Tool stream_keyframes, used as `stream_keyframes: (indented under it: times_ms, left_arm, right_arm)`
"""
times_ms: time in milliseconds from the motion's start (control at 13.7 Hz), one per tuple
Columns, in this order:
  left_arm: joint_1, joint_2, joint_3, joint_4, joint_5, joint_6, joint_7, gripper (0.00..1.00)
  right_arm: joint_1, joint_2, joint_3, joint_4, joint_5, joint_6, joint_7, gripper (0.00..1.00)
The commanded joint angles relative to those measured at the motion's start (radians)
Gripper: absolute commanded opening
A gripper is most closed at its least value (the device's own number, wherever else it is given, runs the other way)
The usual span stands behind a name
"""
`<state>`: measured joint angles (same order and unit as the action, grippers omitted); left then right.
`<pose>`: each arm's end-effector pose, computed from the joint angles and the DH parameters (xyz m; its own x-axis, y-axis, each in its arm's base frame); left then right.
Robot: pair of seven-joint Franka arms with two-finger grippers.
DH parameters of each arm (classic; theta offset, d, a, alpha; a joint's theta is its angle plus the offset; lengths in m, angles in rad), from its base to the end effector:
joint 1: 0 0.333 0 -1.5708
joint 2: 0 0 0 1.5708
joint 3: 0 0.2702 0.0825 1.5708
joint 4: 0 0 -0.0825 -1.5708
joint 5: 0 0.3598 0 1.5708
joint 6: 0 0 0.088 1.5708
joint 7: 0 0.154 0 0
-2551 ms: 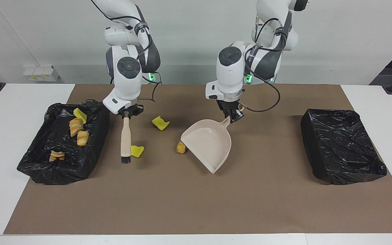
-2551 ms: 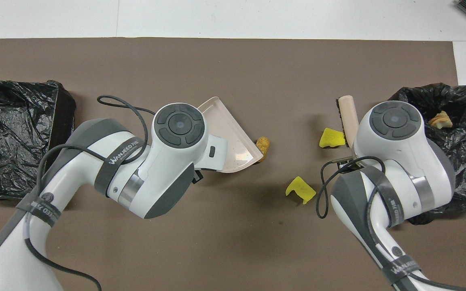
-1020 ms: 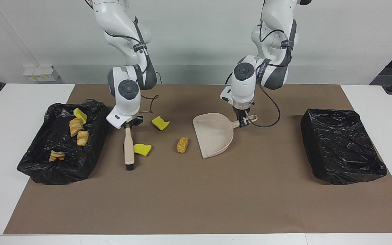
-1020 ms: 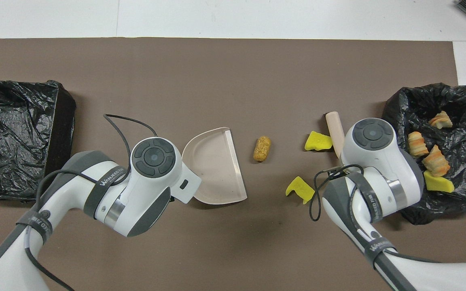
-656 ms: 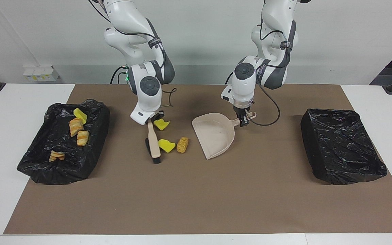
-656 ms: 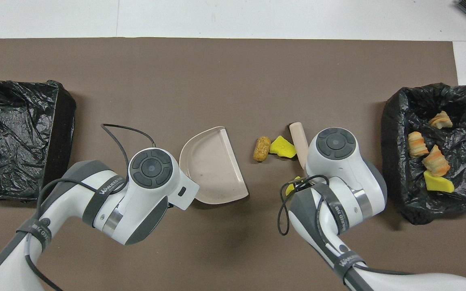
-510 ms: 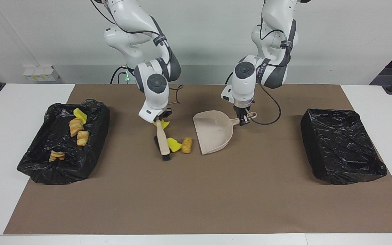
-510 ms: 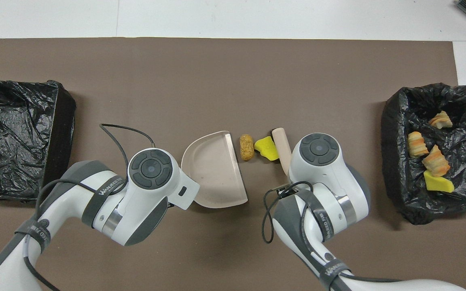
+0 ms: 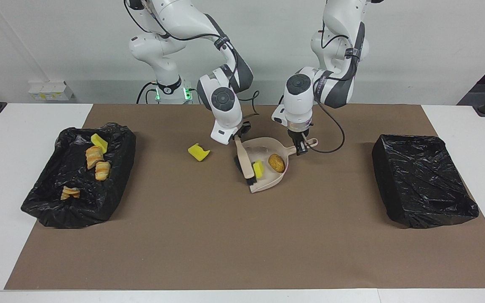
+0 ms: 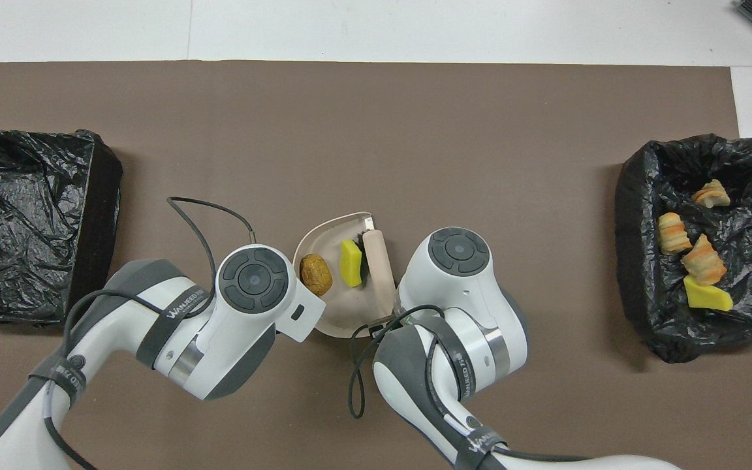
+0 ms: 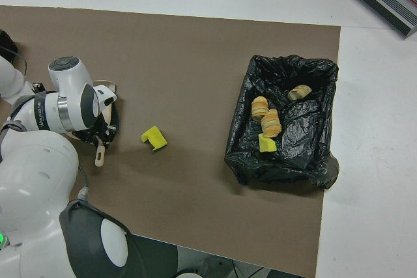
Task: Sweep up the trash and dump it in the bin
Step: 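Move the brush with the right gripper behind the other yellow sponge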
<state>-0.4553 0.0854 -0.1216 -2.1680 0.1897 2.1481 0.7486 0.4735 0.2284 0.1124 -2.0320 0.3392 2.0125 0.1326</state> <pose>0.4345 -0.2650 0.2711 0.1328 -0.9757 -0.1740 -0.9911 -0.1306 -0.0242 0.4167 0.3179 0.2474 0.9084 0.2899 -0.3012 0.2208 -0.9445 -0.2432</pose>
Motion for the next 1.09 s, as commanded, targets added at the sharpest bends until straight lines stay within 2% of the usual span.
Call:
stream_keyframes:
  times_ms: [0, 146, 437, 729, 1020]
  left_arm:
    - [-0.016, -0.027, 0.008, -0.022, 0.027, 0.006, -0.015, 0.0]
    - [-0.016, -0.029, 0.008, -0.022, 0.027, 0.006, -0.014, 0.0]
    - [-0.016, -0.029, 0.008, -0.024, 0.027, 0.007, -0.014, 0.0]
    - [-0.016, -0.03, 0.008, -0.027, 0.027, 0.004, -0.012, 0.0]
    - [-0.016, -0.03, 0.007, -0.027, 0.027, 0.004, -0.011, 0.0]
  right_arm:
    - [-0.022, 0.019, 0.001, 0.033, 0.055, -0.035, -0.056, 0.0]
    - [-0.041, -0.016, -0.011, 0.035, 0.054, -0.093, -0.044, 0.0]
    - [-0.163, -0.115, -0.013, 0.036, -0.041, -0.207, -0.001, 0.0]
    - [-0.252, -0.127, -0.013, 0.11, -0.247, -0.337, 0.021, 0.0]
    - [-0.277, -0.164, -0.01, 0.064, -0.273, -0.386, 0.212, 0.0]
